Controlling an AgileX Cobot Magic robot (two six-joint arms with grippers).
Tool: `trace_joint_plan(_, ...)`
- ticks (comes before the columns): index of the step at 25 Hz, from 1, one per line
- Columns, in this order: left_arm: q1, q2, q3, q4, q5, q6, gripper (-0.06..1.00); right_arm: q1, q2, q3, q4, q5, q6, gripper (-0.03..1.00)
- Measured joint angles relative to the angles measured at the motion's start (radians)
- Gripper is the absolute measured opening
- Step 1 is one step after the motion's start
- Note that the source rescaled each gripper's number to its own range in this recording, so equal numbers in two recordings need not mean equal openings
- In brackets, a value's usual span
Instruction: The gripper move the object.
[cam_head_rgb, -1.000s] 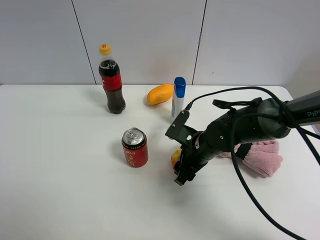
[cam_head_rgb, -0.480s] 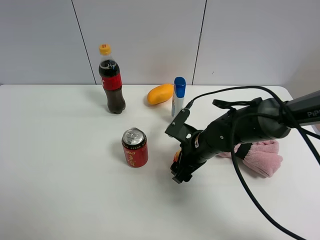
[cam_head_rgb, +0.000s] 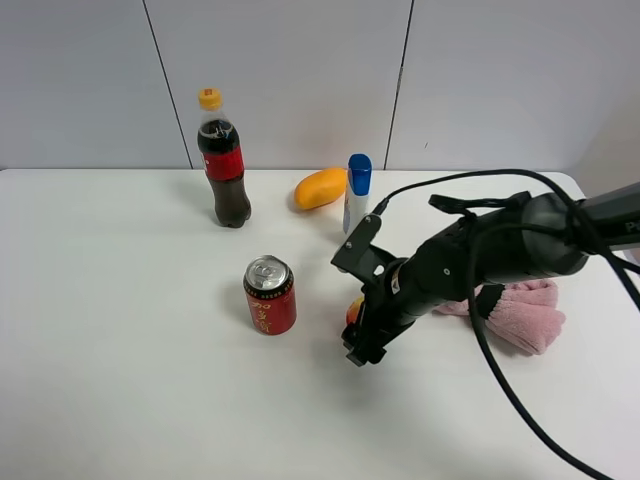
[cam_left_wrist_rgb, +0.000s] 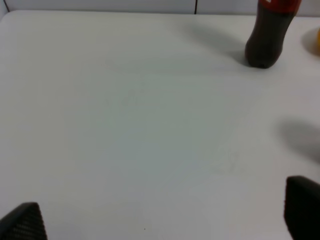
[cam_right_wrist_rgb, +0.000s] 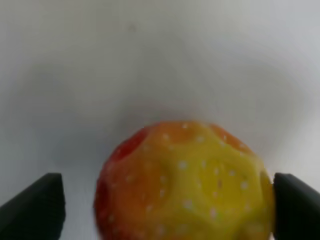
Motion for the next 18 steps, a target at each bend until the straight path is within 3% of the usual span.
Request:
trace_joint_plan(3,0.000,0.000,0.000,0.000,0.000,0.000,1.00,0.000,-0.075,-0.041,-0.008,0.117,0.026,0.60)
trace_joint_plan(9,0.000,0.000,0.000,0.000,0.000,0.000,1.00,0.000,-0.256,-0.176,-0.022,0.429,0.085,0.64)
trace_joint_plan(13,0.000,0.000,0.000,0.000,0.000,0.001,1.00,0.000,-0.360,-0.281,-0.022,0.527,0.158,0.64)
trace_joint_plan(18,0.000,0.000,0.000,0.000,0.000,0.001,1.00,0.000,-0.425,-0.380,-0.026,0.585,0.188,0.64)
